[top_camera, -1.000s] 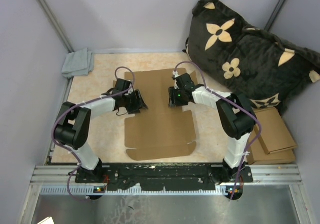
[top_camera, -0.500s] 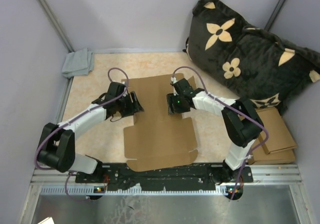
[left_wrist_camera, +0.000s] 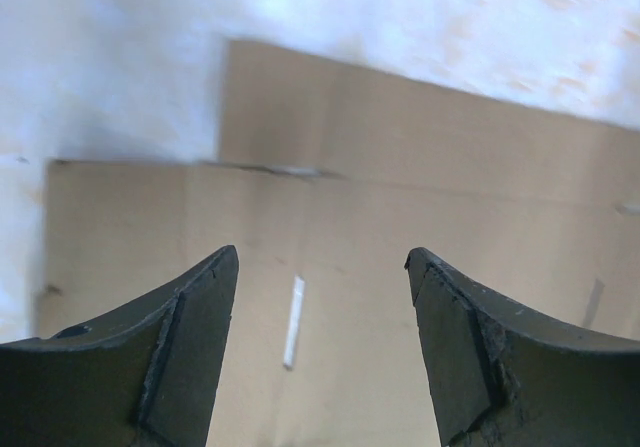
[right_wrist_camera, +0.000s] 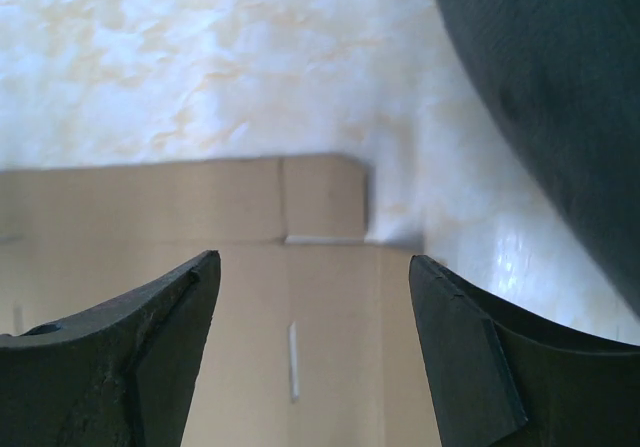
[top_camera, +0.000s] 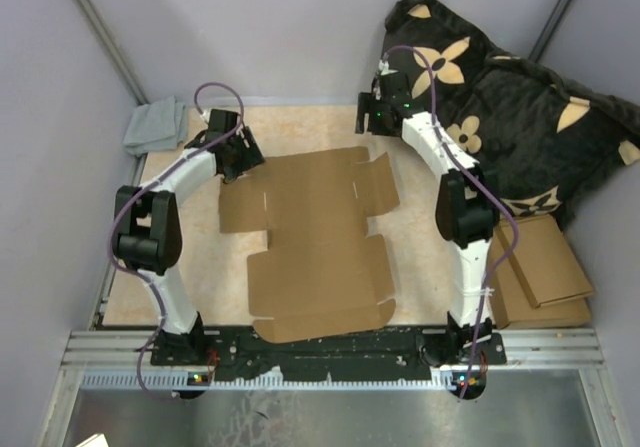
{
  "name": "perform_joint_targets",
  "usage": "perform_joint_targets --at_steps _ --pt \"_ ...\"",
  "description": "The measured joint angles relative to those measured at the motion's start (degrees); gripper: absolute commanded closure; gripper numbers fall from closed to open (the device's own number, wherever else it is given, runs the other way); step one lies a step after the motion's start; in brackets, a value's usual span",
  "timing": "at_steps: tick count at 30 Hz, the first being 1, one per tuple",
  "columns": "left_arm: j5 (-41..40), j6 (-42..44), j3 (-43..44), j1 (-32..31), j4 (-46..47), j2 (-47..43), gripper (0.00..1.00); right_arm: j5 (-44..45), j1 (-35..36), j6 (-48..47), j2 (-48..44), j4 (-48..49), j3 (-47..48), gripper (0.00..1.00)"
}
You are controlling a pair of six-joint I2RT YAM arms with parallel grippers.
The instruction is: Fold the paper box
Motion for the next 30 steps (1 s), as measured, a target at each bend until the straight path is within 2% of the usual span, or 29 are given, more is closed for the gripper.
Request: perform_joint_targets --at_steps 4,9,16,30 --pt "0.2 0.2 3.2 4.0 -1.2 7.1 0.25 -0.1 -1.4 -1.6 12.0 -4.0 10.9 0.23" --pt "0.2 1.8 4.7 5.6 -1.4 10.1 0.25 -0.5 -0.9 -2.7 21.0 -8.6 17.2 0.23" --pt "2.8 3.5 5.0 5.6 1.6 10.5 0.27 -2.4 -0.6 -2.8 22.9 -10.3 18.6 0.23" --pt "8.5 4.6 7.0 6.1 3.4 15.0 0.32 -9.4 -0.8 -2.8 23.6 -7.5 18.3 0.29"
